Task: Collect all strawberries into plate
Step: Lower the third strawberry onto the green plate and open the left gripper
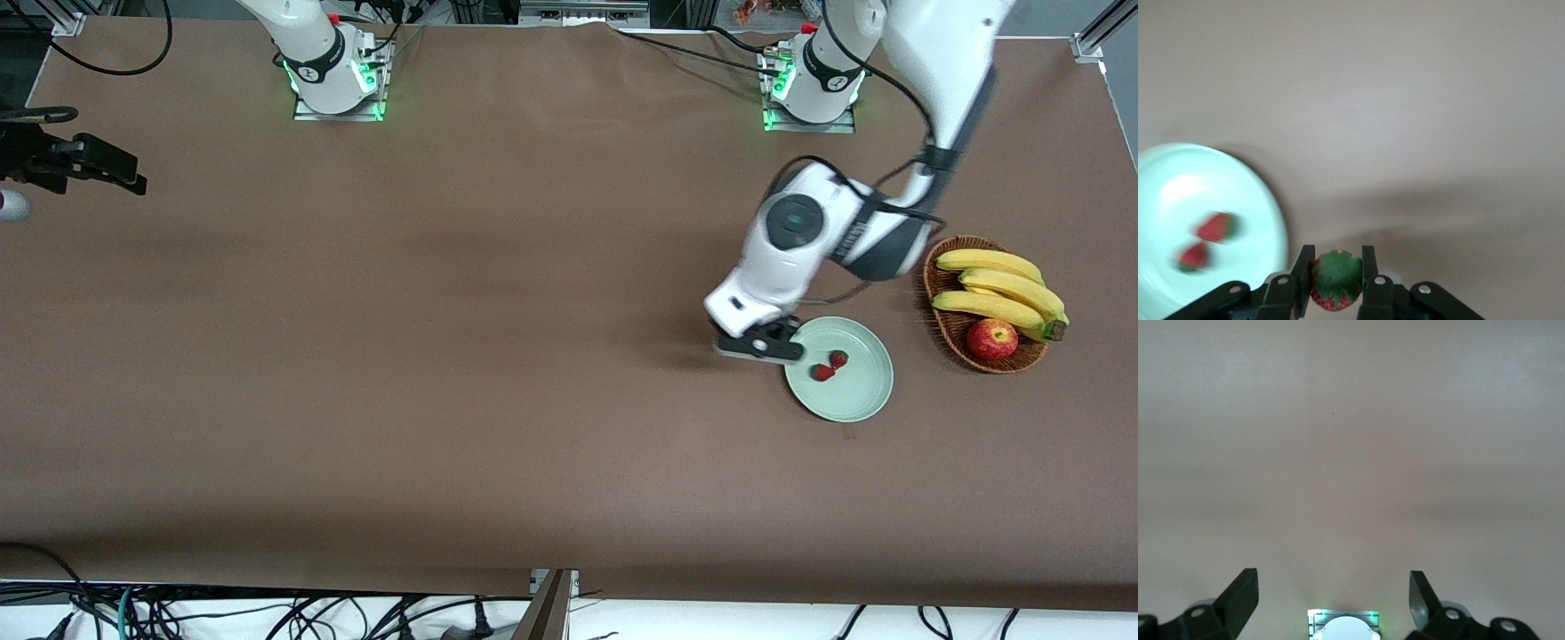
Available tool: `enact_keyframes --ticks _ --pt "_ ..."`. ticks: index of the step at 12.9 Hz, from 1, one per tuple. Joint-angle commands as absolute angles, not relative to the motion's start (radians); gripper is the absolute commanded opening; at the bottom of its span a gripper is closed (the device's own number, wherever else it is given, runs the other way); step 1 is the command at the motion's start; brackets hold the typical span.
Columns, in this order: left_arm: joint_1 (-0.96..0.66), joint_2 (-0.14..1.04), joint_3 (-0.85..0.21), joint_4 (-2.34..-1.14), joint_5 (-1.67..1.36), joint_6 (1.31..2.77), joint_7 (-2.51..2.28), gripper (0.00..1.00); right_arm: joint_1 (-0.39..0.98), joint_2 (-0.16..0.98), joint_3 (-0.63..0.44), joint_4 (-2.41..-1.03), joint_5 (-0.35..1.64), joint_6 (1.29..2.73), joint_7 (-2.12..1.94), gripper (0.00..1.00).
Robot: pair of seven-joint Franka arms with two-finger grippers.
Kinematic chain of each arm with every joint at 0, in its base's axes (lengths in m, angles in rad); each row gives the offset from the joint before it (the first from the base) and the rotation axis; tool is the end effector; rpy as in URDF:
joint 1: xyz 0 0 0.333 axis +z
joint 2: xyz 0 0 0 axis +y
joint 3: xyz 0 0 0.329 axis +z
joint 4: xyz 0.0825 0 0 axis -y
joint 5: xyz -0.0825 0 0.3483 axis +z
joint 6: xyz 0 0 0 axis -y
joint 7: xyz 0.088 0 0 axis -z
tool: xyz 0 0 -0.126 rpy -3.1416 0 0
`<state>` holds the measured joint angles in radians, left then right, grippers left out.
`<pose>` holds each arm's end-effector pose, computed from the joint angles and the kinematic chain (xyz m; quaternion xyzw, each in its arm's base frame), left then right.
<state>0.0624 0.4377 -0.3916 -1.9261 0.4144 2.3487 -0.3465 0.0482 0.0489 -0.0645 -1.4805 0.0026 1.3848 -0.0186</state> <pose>0.5817 -0.1714 0.2966 -0.9906 0.1171 -0.0390 0.0583 0.5119 -0.0070 0.6171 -0.9974 -0.0012 0.0722 0.0010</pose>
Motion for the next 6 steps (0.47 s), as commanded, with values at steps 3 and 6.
enact_keyframes --ticks 3,6 --pt "0.257 0.495 -0.408 -1.887 0.425 2.353 0.093 0.09 0.054 0.041 -0.061 -1.491 0.006 1.387 -0.02 1.0" --pt "0.328 0.589 -0.408 -1.87 0.425 2.425 0.268 0.21 0.055 0.041 -0.06 -1.491 0.006 1.387 -0.018 1.0"
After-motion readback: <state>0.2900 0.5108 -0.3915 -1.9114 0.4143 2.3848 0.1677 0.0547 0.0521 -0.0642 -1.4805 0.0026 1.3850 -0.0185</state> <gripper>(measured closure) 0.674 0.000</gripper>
